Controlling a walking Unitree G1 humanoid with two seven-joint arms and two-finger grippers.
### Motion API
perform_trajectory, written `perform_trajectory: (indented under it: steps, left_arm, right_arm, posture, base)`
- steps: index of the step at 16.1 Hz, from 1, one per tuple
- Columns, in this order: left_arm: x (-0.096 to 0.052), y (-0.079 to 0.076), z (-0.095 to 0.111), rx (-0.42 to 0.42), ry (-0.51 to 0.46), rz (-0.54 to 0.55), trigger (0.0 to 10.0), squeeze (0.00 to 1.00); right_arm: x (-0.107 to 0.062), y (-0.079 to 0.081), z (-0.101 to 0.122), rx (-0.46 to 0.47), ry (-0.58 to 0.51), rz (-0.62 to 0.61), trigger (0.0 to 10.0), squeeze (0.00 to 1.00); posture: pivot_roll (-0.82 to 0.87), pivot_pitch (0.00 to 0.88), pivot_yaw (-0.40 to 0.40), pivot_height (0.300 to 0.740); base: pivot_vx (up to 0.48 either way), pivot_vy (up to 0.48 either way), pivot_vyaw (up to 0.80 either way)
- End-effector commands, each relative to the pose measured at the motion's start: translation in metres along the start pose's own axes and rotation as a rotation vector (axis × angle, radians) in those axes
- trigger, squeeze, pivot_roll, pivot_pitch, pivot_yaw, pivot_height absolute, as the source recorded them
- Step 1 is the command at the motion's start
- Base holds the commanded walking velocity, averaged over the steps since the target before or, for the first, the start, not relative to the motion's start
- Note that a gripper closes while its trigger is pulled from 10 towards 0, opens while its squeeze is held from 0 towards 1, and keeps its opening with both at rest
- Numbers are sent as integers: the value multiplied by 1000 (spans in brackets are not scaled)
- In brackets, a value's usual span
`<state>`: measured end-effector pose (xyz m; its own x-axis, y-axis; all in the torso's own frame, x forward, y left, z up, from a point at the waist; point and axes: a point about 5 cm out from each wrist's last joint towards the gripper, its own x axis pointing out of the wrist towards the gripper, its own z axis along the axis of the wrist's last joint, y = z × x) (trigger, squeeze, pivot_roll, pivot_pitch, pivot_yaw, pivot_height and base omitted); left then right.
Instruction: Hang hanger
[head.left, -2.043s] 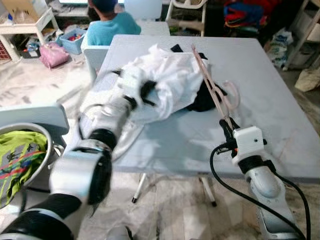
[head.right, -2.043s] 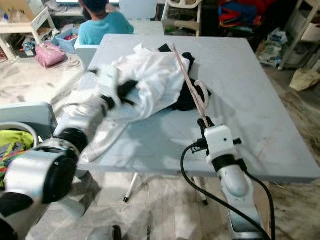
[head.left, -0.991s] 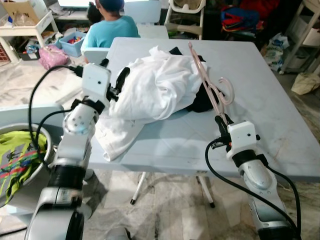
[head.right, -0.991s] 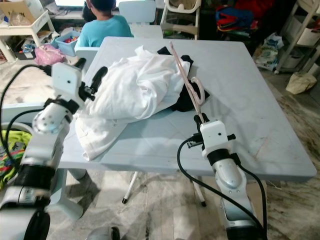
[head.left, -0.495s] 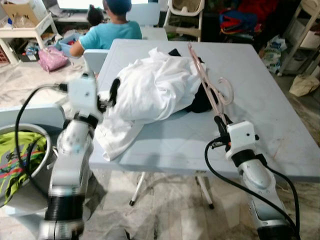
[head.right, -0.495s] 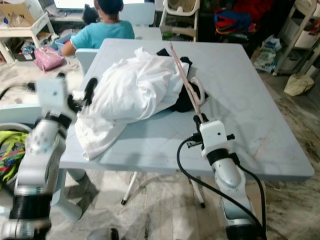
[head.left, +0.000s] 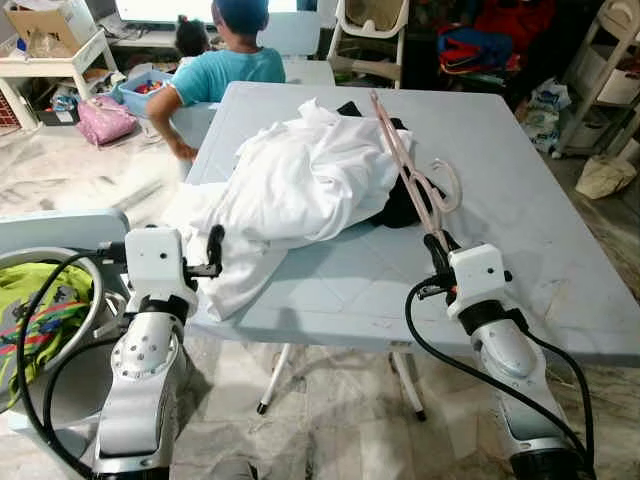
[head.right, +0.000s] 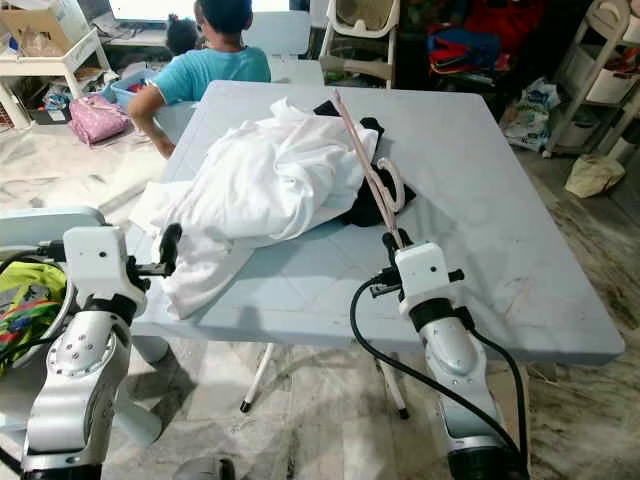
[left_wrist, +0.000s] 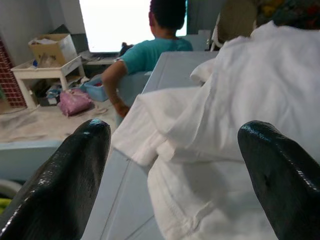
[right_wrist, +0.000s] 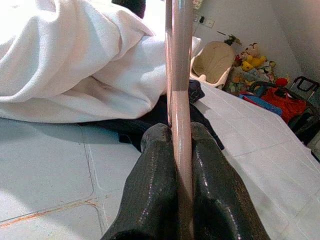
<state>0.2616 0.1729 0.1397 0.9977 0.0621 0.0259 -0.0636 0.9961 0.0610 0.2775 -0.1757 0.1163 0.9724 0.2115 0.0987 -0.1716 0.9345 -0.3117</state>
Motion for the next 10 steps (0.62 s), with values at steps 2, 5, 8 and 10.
perform_trajectory:
  steps: [2, 5, 8, 10]
  left_arm:
    - [-2, 3, 0, 9, 13, 35, 10000, 0]
    - [-5, 1, -6, 25, 27, 33, 10000, 0]
    - [-4, -1, -7, 19, 39, 38, 10000, 0]
    - [-3, -1, -7, 20, 42, 41, 10000, 0]
  right_arm:
    - [0, 3, -6, 32, 28, 6, 10000, 0]
    - [0, 4, -7, 52, 36, 11, 10000, 0]
    - [0, 5, -6, 52, 34, 10, 10000, 0]
    - [-1, 5, -6, 55, 37, 7, 10000, 0]
  posture:
    - [36, 0, -15, 740]
    - [37, 0, -19, 740]
    - [37, 0, -23, 740]
    - [33, 3, -20, 740]
  base:
    - [0, 0, 0]
    - [0, 0, 0]
    - [0, 0, 0]
    - [0, 0, 0]
